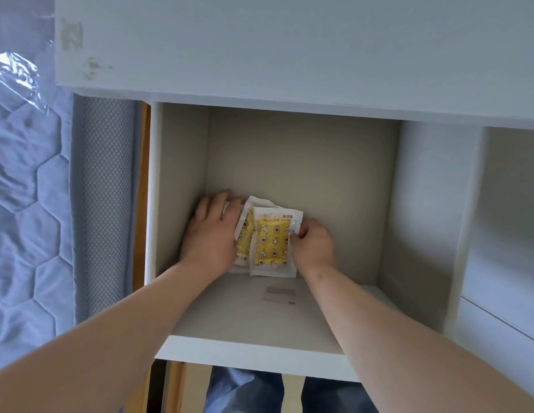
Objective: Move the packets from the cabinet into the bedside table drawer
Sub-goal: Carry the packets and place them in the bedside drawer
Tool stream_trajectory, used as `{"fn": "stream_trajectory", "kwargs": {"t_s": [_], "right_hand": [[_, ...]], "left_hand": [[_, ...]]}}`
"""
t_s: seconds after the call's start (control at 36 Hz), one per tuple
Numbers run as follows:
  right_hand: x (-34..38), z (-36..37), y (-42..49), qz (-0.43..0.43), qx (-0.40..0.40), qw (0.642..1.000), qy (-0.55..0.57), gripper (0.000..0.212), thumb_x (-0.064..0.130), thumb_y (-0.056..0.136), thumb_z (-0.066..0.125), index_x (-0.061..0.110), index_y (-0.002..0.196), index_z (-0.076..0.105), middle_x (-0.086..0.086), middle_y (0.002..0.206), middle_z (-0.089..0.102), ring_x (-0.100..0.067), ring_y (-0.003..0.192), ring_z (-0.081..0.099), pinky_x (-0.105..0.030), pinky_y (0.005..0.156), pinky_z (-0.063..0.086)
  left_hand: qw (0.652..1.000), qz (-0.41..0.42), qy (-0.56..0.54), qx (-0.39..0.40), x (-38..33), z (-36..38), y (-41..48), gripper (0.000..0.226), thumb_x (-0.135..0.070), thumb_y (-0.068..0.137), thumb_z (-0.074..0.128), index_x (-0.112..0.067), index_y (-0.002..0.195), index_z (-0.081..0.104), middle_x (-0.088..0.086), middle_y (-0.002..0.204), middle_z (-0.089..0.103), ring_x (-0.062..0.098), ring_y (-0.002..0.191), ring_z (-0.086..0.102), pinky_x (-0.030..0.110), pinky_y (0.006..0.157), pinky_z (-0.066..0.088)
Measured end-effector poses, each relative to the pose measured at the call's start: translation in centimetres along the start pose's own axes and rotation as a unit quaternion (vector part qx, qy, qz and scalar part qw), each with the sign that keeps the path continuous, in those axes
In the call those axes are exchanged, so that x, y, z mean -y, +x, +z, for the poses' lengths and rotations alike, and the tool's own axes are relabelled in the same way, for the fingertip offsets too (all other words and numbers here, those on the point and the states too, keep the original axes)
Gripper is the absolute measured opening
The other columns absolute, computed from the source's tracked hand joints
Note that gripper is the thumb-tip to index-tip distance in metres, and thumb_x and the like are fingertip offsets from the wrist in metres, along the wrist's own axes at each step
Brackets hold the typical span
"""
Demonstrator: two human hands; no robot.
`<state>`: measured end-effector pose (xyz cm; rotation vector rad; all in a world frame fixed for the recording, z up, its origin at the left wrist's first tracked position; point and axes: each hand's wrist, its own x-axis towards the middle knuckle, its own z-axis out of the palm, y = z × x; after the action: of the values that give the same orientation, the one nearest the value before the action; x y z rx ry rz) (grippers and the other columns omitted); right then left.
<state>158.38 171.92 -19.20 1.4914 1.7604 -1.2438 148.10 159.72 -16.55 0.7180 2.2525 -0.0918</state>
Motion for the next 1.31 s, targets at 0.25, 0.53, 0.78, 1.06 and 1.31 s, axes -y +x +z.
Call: {"fn": "stream_trajectory", "kwargs": {"t_s": [0.25, 0.53, 0.78, 1.06, 1.31], "right_hand": [[-0.1, -0.6, -0.1, 0.007, 0.009, 0.999, 0.038, 0.008, 0.008, 0.090, 0.046, 0.016, 0.088, 0.048, -0.003, 0.094, 0.057, -0.020, 0.083, 0.051, -0.026, 0.067, 0.037], [-0.7, -1.0, 0.1, 0.009, -0.002, 1.000, 0.011, 0.028, 0.004, 0.090, 0.038, 0.021, 0.068, 0.037, -0.002, 0.089, 0.053, -0.015, 0.066, 0.046, -0.024, 0.050, 0.031], [0.1, 0.4, -0.5, -0.008, 0.035, 0.999, 0.028, 0.024, 0.000, 0.090, 0.038, 0.017, 0.074, 0.043, -0.001, 0.088, 0.053, -0.018, 0.077, 0.047, -0.018, 0.048, 0.031], [0.0, 0.0, -1.2, 0.001, 0.067, 0.998, 0.010, 0.008, 0.003, 0.090, 0.042, 0.011, 0.092, 0.043, 0.002, 0.077, 0.047, -0.019, 0.075, 0.047, -0.020, 0.049, 0.032], [1.1, -1.9, -3.8, -0.005, 0.064, 0.998, 0.014, 0.025, 0.007, 0.089, 0.047, 0.010, 0.114, 0.048, -0.005, 0.095, 0.054, -0.021, 0.079, 0.052, -0.025, 0.056, 0.038]], "left_hand": [[0.999, -0.009, -0.012, -0.036, -0.8, -0.7, 0.8, 0.064, -0.012, 0.090, 0.045, -0.027, 0.147, 0.020, -0.002, 0.149, 0.028, 0.025, 0.131, 0.026, 0.034, 0.105, 0.027], [0.995, 0.072, -0.061, -0.029, -1.5, 0.8, 2.4, 0.042, 0.002, 0.088, 0.044, -0.015, 0.124, 0.057, 0.002, 0.131, 0.054, 0.023, 0.127, 0.036, 0.034, 0.102, 0.033], [0.998, 0.014, -0.021, -0.055, -1.1, 0.4, 1.7, 0.028, -0.007, 0.094, 0.041, -0.010, 0.117, 0.056, 0.008, 0.121, 0.058, 0.027, 0.116, 0.043, 0.033, 0.092, 0.035], [0.999, 0.005, 0.015, -0.052, -0.4, -0.1, 1.6, 0.038, 0.001, 0.089, 0.044, -0.013, 0.123, 0.055, 0.008, 0.118, 0.062, 0.029, 0.118, 0.042, 0.035, 0.091, 0.038], [0.997, -0.004, -0.070, -0.033, -1.9, -3.0, -1.1, 0.051, 0.001, 0.092, 0.041, -0.018, 0.139, 0.040, 0.003, 0.142, 0.042, 0.023, 0.132, 0.029, 0.032, 0.103, 0.031]]}}
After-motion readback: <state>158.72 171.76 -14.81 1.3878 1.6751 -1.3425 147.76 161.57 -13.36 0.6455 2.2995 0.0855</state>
